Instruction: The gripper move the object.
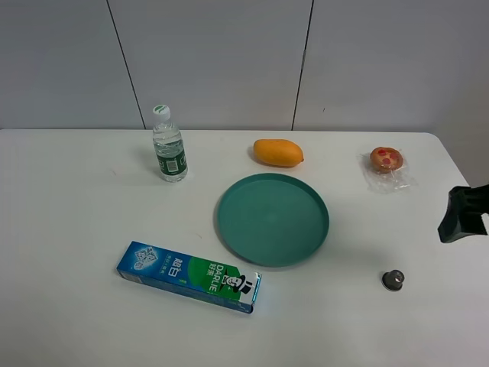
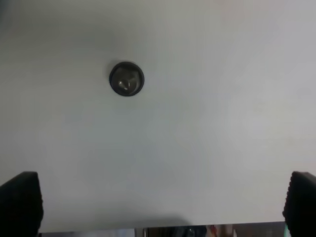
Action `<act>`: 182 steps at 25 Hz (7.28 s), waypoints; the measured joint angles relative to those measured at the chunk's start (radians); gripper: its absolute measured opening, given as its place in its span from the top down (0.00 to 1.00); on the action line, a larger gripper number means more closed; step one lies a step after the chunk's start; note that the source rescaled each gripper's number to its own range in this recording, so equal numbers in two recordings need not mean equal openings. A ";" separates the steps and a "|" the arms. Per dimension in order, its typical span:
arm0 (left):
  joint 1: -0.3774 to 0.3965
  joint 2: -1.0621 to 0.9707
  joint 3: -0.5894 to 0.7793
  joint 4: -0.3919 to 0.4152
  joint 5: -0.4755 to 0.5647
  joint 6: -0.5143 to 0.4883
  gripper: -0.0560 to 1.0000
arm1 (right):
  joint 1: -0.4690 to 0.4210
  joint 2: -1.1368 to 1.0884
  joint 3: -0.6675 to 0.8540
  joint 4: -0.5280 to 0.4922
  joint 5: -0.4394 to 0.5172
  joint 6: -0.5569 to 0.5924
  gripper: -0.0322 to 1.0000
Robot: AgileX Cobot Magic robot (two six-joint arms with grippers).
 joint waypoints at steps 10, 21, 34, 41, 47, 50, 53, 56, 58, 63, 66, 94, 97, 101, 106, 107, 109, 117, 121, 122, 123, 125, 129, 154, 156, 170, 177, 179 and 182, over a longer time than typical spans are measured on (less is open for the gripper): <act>0.000 0.000 0.000 0.000 0.000 0.000 0.00 | 0.000 0.124 0.121 0.000 -0.220 -0.011 0.04; 0.000 0.000 0.000 0.000 0.000 0.000 0.00 | 0.123 0.291 0.149 -0.001 -0.355 -0.019 0.04; 0.000 0.000 0.000 0.000 0.000 0.000 0.00 | 0.186 0.367 0.213 -0.079 -0.486 -0.019 0.08; 0.000 0.000 0.000 0.000 0.000 0.000 0.00 | 0.198 0.372 0.322 -0.081 -0.627 -0.019 0.09; 0.000 0.000 0.000 0.000 0.000 0.000 0.00 | 0.198 0.376 0.323 -0.083 -0.705 -0.019 0.09; 0.000 0.000 0.000 0.000 0.000 0.000 0.00 | 0.198 0.416 0.323 -0.084 -0.730 -0.019 0.10; 0.000 0.000 0.000 0.000 0.000 0.000 0.00 | 0.198 0.460 0.323 -0.085 -0.732 -0.019 0.11; 0.000 0.000 0.000 0.000 0.000 0.000 0.00 | 0.198 0.479 0.323 -0.090 -0.750 -0.019 0.12; 0.000 0.000 0.000 0.000 0.000 0.000 0.00 | 0.198 0.484 0.323 -0.089 -0.770 -0.019 0.13; 0.000 0.000 0.000 0.000 0.000 0.000 0.00 | 0.198 0.518 0.322 -0.089 -0.780 -0.025 0.16; 0.000 0.000 0.000 0.000 0.000 0.000 0.00 | 0.198 0.528 0.322 -0.089 -0.788 -0.025 0.17; 0.000 0.000 0.000 0.000 0.000 0.000 0.00 | 0.198 0.532 0.327 -0.052 -0.758 -0.025 0.47; 0.000 0.000 0.000 0.000 0.000 0.000 0.00 | 0.198 0.532 0.327 -0.052 -0.751 -0.025 0.75; 0.000 0.000 0.000 0.000 0.000 0.000 0.00 | 0.198 0.532 0.327 -0.049 -0.732 -0.025 0.96; 0.000 0.000 0.000 0.000 0.000 0.000 0.00 | 0.198 0.526 0.315 -0.035 -0.666 -0.025 0.96; 0.000 0.000 0.000 0.000 0.000 0.000 0.00 | 0.198 0.514 0.303 -0.029 -0.627 -0.025 0.96; 0.000 0.000 0.000 0.000 0.000 0.000 0.00 | 0.205 0.480 0.270 -0.027 -0.563 -0.025 0.96; 0.000 0.000 0.000 0.000 0.000 0.000 0.00 | 0.372 0.364 -0.094 0.021 -0.225 -0.083 0.96; 0.000 0.000 0.000 0.000 0.000 0.000 0.00 | 0.497 0.424 -0.348 0.038 -0.132 -0.125 0.96; 0.000 0.000 0.000 0.000 0.000 0.000 0.00 | 0.497 0.424 -0.348 0.038 -0.132 -0.125 0.96; 0.000 0.000 0.000 0.000 0.000 0.000 0.00 | 0.529 0.458 -0.422 0.044 -0.112 -0.128 0.96; 0.000 0.000 0.000 0.000 0.000 0.000 0.00 | 0.587 0.546 -0.576 0.054 -0.068 -0.136 0.96; 0.000 0.000 0.000 0.000 0.000 0.000 0.00 | 0.681 0.758 -0.869 0.062 0.004 -0.193 0.96; 0.000 0.000 0.000 0.000 0.000 0.000 0.00 | 0.849 1.396 -1.366 0.086 0.018 -0.265 0.96; 0.000 0.000 0.000 0.000 0.000 0.000 0.00 | 0.856 1.404 -1.366 0.085 0.020 -0.291 0.96; 0.000 -0.001 0.000 0.000 0.000 0.000 0.00 | 0.863 1.414 -1.366 0.103 0.021 -0.631 0.96; 0.000 -0.002 0.000 0.001 0.000 0.000 0.00 | 0.873 1.458 -1.367 0.104 0.022 -0.640 0.96; 0.000 -0.002 0.000 0.001 0.000 0.000 0.00 | 0.873 1.461 -1.367 0.104 0.022 -0.640 0.96; 0.000 -0.002 0.000 0.001 0.000 0.000 0.00 | 0.873 1.461 -1.367 0.103 0.022 -0.639 0.96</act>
